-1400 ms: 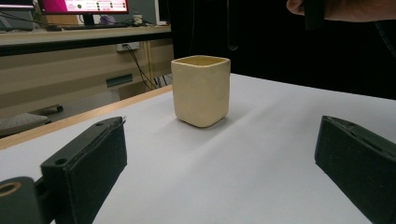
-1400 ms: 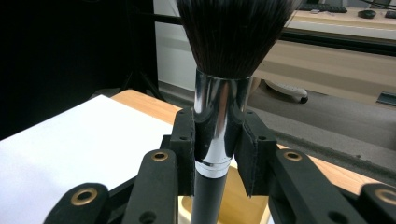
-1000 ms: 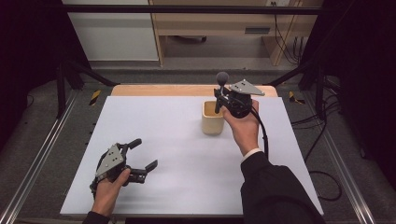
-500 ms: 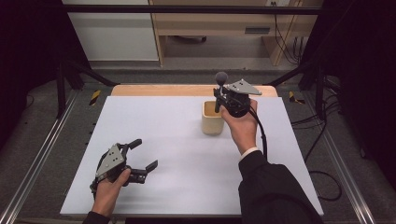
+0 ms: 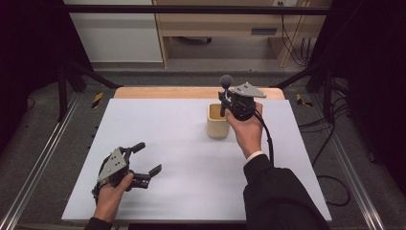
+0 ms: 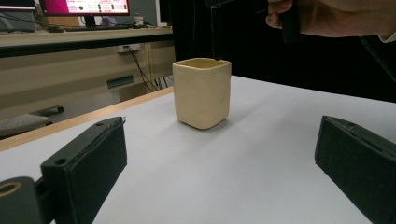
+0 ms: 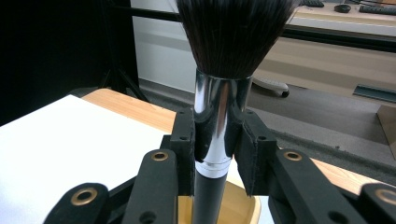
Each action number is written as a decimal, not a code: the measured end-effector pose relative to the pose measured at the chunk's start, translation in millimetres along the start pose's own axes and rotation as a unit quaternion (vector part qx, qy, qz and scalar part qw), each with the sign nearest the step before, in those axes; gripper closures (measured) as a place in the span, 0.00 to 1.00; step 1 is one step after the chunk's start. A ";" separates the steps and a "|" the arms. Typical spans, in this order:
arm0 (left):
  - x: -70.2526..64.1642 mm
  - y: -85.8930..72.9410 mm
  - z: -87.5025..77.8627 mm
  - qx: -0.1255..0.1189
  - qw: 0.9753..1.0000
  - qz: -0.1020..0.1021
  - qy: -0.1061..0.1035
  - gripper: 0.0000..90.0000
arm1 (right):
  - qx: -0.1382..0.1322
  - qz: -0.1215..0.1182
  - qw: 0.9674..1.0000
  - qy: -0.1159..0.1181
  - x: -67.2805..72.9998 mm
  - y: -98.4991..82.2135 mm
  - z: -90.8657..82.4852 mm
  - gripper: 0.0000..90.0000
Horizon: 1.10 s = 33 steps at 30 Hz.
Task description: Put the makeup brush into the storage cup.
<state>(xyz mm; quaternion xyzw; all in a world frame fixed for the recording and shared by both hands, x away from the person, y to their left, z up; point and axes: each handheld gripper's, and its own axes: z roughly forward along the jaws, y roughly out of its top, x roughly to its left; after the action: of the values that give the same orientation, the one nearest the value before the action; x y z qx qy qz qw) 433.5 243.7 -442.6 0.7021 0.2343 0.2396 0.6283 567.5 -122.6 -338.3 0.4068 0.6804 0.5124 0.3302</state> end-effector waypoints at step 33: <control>0.9 0.7 -1.1 -0.002 1.000 0.000 0.001 0.02 | 0.006 -0.006 1.000 -0.001 2.2 -12.0 11.4 0.78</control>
<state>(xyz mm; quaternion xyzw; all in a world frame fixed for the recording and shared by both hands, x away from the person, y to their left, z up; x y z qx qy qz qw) 433.6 245.0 -441.7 0.7008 0.2347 0.2411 0.6290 573.8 -117.4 -352.9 0.4053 0.6856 0.5055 0.3318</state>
